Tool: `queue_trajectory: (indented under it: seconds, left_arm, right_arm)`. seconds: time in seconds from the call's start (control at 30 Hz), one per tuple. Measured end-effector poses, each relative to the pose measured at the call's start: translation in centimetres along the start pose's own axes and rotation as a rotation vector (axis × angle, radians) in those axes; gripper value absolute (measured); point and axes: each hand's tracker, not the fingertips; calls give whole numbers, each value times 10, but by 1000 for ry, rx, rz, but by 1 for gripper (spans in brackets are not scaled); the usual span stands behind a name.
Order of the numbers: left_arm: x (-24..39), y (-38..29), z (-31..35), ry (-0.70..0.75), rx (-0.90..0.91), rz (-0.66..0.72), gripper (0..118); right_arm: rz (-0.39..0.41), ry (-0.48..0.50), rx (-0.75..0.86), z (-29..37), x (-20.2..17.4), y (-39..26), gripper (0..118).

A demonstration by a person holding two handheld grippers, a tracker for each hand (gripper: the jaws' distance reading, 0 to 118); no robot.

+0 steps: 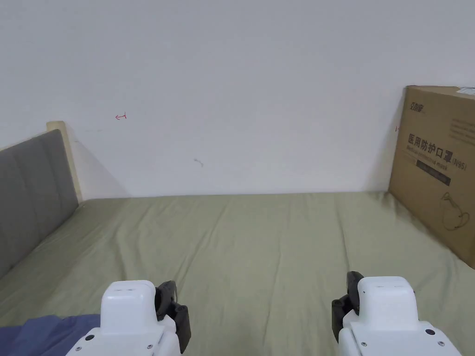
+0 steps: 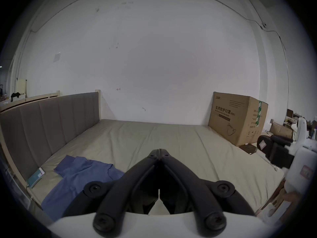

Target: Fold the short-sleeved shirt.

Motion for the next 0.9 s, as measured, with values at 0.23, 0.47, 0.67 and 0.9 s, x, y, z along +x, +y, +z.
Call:
queue_trajectory:
  seconds: [0.23,0.47,0.67,0.9]
  left_arm:
    - [-8,8,-1,-7,17,17,0]
    - [-24,19,13,45,32,2,0]
    - [-81,23,47,288,-4,-9,0]
    - [-140,6,73,464,-90,54,0]
  right_arm:
    - [-7,-2,-1,-1,-2,4,0]
    - [-3,79,-4,-5,-16,11,0]
    - [-24,298,-29,-23,-74,7,0]
    - [28,505,-90,-27,-139,-7,0]
